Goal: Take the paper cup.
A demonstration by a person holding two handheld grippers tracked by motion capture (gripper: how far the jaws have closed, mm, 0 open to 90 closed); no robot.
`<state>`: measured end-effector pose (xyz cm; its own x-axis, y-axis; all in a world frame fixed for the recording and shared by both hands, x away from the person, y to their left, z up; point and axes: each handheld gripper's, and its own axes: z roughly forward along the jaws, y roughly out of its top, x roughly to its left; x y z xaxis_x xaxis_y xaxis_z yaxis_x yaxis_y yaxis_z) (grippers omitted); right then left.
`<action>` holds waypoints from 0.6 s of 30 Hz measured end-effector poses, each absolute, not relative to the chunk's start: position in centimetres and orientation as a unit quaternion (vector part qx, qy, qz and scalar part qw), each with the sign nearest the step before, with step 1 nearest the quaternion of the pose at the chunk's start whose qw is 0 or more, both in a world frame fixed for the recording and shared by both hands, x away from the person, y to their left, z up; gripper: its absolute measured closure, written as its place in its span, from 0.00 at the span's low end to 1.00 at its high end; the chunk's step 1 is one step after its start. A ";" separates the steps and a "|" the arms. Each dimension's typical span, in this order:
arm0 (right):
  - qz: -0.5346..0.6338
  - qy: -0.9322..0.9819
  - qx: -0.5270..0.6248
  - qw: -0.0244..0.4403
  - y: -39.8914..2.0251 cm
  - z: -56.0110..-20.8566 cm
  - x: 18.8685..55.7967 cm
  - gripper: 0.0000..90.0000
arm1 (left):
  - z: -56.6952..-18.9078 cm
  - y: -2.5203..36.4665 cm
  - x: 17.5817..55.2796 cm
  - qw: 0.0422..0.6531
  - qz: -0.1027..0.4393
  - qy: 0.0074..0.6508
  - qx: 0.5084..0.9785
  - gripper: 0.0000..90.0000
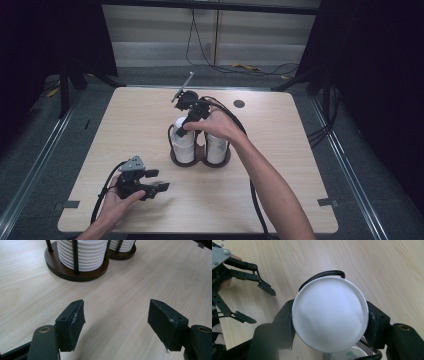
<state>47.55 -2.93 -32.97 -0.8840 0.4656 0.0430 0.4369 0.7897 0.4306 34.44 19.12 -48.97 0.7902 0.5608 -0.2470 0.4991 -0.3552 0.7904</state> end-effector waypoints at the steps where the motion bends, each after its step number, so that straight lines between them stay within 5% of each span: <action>1: 0.220 0.946 0.237 0.032 -3.0 -32.9 47.5 0.41 | -49.0 19.1 34.5 0.469 0.028 0.318 0.823 0.33; 18: 0.255 0.936 0.242 0.031 -4.0 -31.6 47.3 0.41 | -48.7 18.7 34.3 0.470 0.021 0.300 0.830 0.34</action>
